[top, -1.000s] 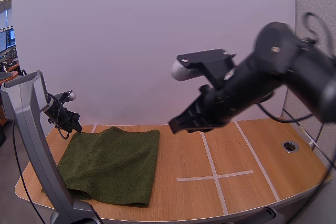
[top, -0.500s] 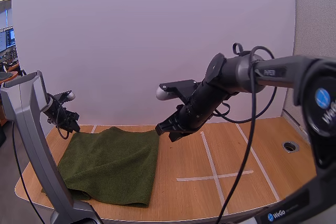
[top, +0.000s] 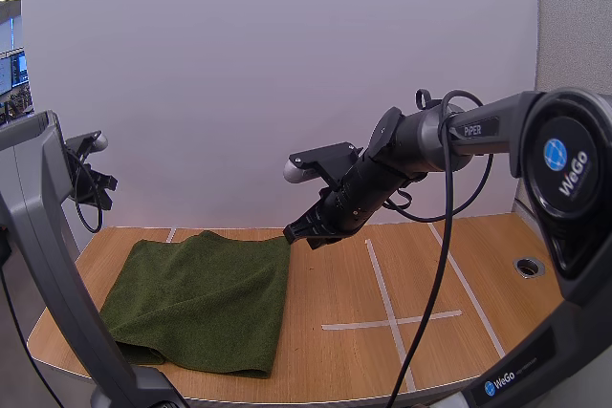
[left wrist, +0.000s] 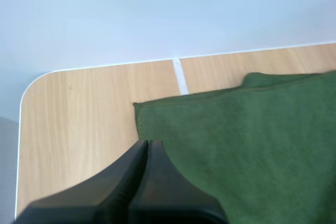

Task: Fold the towel

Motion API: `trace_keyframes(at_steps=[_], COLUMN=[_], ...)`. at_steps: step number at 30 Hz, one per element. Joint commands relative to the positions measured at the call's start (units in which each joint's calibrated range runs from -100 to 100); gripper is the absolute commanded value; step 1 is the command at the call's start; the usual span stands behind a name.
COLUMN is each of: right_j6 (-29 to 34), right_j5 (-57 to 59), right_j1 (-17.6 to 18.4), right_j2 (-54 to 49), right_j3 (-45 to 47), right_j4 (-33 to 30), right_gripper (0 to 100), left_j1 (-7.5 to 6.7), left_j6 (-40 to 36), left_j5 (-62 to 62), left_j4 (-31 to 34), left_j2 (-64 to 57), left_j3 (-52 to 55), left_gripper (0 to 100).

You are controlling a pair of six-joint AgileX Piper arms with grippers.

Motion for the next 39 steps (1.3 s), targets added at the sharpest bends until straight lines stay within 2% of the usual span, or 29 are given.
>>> trace_keyframes(at_steps=[1, 8, 10, 12, 16, 26, 30, 39], right_j6=[-2.5, -2.1, -0.1, 1.9, 4.4, 4.2, 3.6, 3.5], right_j5=[3.2, 4.0, 3.8, 3.6, 3.0, -1.0, -3.7, -3.0], right_j1=[0.8, 6.8, 9.0, 11.0, 13.5, 14.4, 14.4, 15.2], right_j2=[0.1, 0.1, 0.1, 0.3, 2.2, 12.3, 14.4, 18.0], right_j3=[0.0, 0.0, 0.0, 0.0, 0.0, 0.0, 0.0, -3.7], right_j4=[2.2, 2.4, 1.2, -1.5, -4.1, -4.9, -4.9, -3.8], right_gripper=[0, 0, 0, 0, 0, 0, 0, 0], left_j1=[0.07, 0.07, 0.0, -0.28, -1.7, -6.35, -6.71, -6.76], left_j6=[2.4, 6.5, 7.6, 7.9, 9.6, 9.8, 9.8, 8.3], left_j5=[0.8, 0.8, 0.8, -3.4, -11.6, -28.3, -32.4, -32.0], left_j4=[-2.3, -3.0, -3.5, -3.6, -3.3, -0.9, -1.1, -1.6], left_j2=[-4.3, -8.5, -8.5, -8.4, -8.4, -1.5, 2.6, 9.2], left_j3=[5.7, 17.3, 20.3, 21.9, 23.5, 23.4, 21.9, 16.8], left_gripper=[0, 0, 0, 0, 0, 0, 0, 0])
